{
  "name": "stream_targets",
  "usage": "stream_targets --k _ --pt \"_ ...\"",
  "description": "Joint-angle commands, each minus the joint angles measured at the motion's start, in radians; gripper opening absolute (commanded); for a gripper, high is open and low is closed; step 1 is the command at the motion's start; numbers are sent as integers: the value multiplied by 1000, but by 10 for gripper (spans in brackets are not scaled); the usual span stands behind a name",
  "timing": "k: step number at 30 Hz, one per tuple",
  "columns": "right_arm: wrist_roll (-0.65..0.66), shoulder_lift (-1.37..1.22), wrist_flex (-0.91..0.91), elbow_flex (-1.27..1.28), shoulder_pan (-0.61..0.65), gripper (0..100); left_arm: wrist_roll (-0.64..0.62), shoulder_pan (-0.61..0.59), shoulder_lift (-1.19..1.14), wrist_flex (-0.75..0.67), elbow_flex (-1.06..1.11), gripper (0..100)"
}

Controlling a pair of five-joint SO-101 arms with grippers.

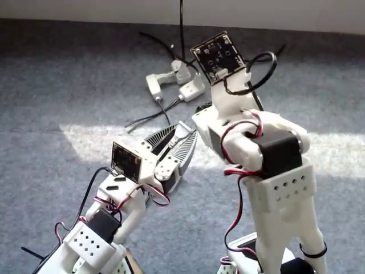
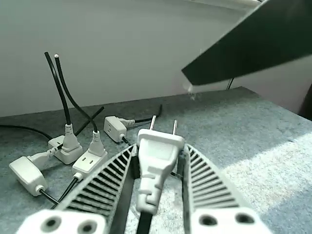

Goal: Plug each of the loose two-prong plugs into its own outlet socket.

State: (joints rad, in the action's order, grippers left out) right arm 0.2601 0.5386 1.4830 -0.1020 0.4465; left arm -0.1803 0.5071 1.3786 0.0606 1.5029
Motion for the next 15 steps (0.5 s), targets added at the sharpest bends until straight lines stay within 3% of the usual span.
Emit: stream_targets --k 1,15 --pt "-5 1 36 -107 54 9 3 30 5 -20 -15 10" --pt "-12 7 -111 262 10 9 3 24 12 -21 -10 10"
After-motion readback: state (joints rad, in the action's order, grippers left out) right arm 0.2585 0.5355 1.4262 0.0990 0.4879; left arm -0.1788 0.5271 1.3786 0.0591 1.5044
